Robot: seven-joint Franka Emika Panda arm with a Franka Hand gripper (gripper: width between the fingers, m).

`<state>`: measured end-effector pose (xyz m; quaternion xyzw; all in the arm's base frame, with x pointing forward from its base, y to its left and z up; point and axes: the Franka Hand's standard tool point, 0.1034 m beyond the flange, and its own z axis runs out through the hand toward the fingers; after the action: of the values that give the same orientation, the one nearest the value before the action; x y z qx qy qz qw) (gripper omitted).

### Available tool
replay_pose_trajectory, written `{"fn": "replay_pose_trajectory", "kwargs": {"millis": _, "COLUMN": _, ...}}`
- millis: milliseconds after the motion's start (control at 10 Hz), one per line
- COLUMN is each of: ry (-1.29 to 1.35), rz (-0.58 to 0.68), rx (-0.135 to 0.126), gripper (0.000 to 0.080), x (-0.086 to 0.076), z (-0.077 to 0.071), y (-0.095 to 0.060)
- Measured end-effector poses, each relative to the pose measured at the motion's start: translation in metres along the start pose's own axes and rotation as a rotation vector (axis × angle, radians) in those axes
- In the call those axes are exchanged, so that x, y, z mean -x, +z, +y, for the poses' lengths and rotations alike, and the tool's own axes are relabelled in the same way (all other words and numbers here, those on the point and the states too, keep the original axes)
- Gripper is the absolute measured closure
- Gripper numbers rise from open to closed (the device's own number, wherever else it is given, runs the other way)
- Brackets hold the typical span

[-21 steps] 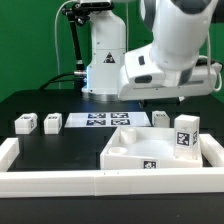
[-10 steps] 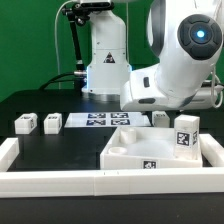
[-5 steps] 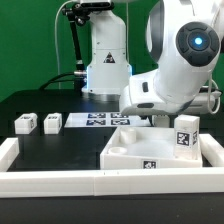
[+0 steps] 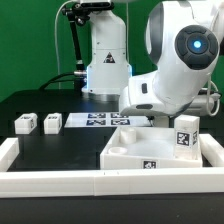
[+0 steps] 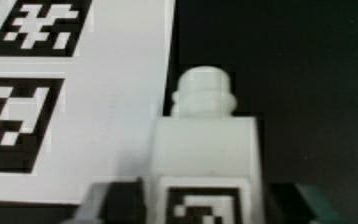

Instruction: Assemble square table

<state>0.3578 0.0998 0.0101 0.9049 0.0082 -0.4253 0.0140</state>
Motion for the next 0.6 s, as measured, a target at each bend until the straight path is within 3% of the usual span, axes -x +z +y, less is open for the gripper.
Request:
{"fn": "replay_pose_trajectory", "kwargs": {"millis": 100, "ry": 0.001, "rz": 0.0, "rx": -0.001, "gripper": 0.0514, "x": -0.0001, "z": 0.0004, "y": -0.0001}}
{"fn": "replay_pose_trajectory", "kwargs": {"millis": 600, "ry": 0.001, "rz": 0.0, "rx": -0.002, "gripper": 0.0514, "x": -0.0001, "z": 0.0007, "y": -0.0001}}
